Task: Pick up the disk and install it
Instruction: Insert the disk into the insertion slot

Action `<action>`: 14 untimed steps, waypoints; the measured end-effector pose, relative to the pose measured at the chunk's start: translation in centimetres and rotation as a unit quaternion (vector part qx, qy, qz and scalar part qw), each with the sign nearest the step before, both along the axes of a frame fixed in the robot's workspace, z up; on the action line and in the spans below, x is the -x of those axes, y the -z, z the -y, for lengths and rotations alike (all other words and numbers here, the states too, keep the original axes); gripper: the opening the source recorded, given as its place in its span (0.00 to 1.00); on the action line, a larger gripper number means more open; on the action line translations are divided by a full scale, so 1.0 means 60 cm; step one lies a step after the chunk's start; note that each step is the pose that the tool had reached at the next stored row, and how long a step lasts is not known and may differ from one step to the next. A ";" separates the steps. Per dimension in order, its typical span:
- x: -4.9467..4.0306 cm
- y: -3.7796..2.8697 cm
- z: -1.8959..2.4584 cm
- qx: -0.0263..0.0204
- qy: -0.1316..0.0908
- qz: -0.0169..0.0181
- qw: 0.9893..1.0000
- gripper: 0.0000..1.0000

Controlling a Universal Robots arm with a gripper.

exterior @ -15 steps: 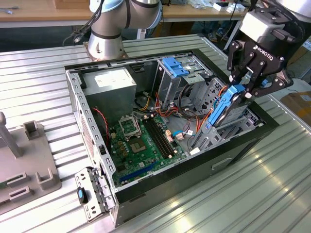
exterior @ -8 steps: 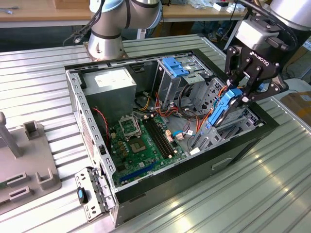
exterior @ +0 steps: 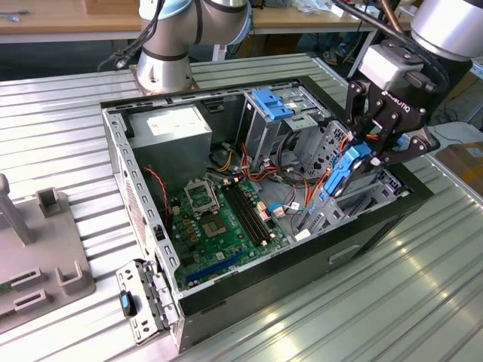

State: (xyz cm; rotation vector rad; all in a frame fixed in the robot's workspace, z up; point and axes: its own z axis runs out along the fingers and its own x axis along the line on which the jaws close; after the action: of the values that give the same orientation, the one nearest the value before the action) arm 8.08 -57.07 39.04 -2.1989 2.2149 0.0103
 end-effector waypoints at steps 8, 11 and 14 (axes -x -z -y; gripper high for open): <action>0.000 0.039 0.0000 0.000 0.000 0.000 1.000 0.37; 0.000 0.047 0.0002 0.000 0.000 0.000 1.000 0.37; 0.000 0.055 0.0005 0.000 0.000 0.000 1.000 0.37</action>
State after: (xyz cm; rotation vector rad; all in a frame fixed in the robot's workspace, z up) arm 8.07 -57.10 35.73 -2.1987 2.2149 0.0105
